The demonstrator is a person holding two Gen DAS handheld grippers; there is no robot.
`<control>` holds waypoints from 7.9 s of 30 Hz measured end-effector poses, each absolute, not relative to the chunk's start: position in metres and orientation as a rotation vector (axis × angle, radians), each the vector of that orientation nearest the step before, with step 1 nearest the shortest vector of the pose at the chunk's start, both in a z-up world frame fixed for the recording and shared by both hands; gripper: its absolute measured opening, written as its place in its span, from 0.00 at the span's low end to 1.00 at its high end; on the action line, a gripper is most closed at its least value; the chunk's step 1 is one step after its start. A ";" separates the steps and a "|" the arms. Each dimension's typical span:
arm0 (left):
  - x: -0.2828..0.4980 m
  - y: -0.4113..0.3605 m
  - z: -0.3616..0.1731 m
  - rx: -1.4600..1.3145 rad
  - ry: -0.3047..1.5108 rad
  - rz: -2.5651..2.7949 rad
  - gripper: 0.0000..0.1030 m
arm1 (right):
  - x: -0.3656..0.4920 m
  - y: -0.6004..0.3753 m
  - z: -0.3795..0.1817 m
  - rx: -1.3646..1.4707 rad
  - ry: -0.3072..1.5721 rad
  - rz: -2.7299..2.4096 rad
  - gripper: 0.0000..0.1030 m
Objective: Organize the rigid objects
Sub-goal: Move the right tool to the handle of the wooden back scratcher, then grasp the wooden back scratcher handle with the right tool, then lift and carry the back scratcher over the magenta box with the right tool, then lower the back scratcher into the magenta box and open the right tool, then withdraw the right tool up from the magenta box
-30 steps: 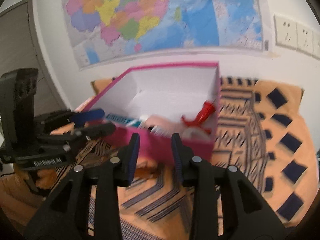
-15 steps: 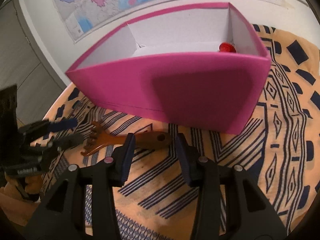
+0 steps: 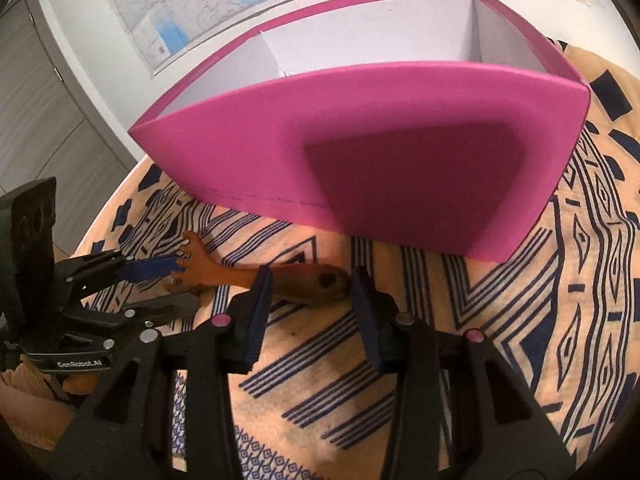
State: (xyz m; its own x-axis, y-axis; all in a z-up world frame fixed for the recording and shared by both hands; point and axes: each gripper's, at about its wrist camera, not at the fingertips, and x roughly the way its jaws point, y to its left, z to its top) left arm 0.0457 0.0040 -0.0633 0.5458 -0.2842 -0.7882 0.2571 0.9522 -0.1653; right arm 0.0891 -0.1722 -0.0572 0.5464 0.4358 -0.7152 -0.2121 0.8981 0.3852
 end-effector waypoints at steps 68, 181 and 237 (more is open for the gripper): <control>0.058 -0.081 -0.069 0.058 0.943 -0.612 0.16 | 0.075 -0.179 -0.063 0.414 0.921 0.330 0.44; 0.090 -0.088 0.084 0.118 0.614 -0.632 0.11 | 0.075 -0.214 0.111 0.270 0.424 0.400 0.25; 0.105 -0.050 0.059 0.088 0.606 -0.343 0.86 | 0.112 -0.237 0.040 0.338 0.624 0.257 0.41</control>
State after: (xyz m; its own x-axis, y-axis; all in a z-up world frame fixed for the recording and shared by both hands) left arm 0.1051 -0.0499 0.0585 0.7675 -0.2894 -0.5720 0.3408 0.9400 -0.0184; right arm 0.1118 -0.2372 0.0400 0.7832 0.3333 -0.5248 -0.1325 0.9143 0.3828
